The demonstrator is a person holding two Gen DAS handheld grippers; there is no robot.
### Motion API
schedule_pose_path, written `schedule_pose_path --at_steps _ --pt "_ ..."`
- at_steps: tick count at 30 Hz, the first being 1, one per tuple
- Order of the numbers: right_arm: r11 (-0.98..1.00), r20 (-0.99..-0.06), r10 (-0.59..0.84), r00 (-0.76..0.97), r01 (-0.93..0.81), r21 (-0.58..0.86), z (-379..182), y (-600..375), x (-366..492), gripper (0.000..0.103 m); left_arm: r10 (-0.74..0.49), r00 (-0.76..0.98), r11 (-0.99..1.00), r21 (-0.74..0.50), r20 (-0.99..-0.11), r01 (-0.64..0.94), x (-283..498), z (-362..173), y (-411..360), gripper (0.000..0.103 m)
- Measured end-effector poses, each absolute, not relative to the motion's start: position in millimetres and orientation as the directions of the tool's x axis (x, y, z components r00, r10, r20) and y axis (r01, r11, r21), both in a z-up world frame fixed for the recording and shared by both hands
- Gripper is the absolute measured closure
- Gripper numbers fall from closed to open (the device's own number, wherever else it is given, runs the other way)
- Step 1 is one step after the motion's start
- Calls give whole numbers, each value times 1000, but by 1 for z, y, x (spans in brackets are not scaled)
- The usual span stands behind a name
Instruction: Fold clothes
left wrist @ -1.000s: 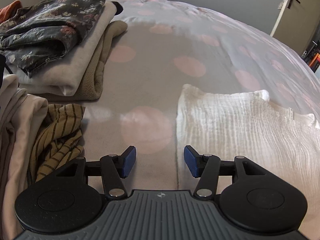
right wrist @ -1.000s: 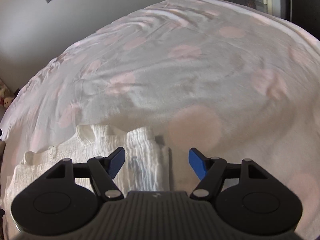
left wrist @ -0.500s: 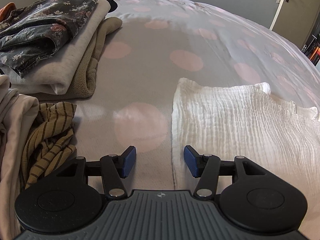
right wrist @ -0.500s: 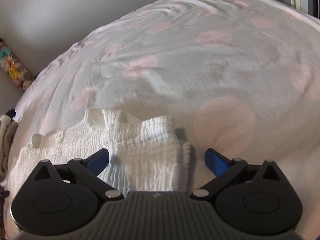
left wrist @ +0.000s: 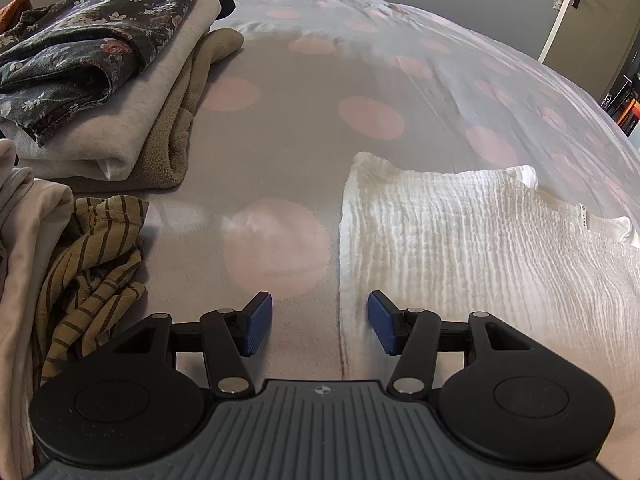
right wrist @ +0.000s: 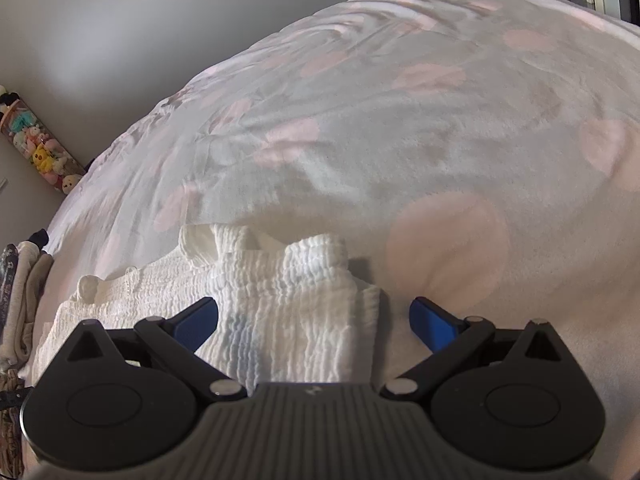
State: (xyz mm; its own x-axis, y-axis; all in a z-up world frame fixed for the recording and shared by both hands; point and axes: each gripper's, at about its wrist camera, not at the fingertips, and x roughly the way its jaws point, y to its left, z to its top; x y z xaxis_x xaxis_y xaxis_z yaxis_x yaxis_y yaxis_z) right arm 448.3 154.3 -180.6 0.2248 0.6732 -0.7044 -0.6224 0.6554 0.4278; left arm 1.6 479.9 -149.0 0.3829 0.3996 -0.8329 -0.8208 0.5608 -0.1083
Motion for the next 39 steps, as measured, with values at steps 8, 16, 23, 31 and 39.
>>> schedule_pose_path --at_steps 8,16,23,31,39 --pt "685 -745 619 246 -633 360 -177 166 446 1 387 396 557 -130 -833 -820 0 -150 482 52" --pt "686 -749 607 264 -650 327 -173 164 448 57 383 396 560 -131 -835 -818 2 -152 482 52" --pt "682 -752 614 238 -641 353 -160 172 439 92 378 403 557 -143 -834 -818 2 -151 482 52" --pt "673 -741 617 265 -667 322 -108 186 413 93 377 433 550 -179 -818 -816 -4 -146 484 52" --pt "570 -718 674 174 -741 355 -50 230 355 93 368 490 564 -229 -790 -793 -9 -135 481 52"
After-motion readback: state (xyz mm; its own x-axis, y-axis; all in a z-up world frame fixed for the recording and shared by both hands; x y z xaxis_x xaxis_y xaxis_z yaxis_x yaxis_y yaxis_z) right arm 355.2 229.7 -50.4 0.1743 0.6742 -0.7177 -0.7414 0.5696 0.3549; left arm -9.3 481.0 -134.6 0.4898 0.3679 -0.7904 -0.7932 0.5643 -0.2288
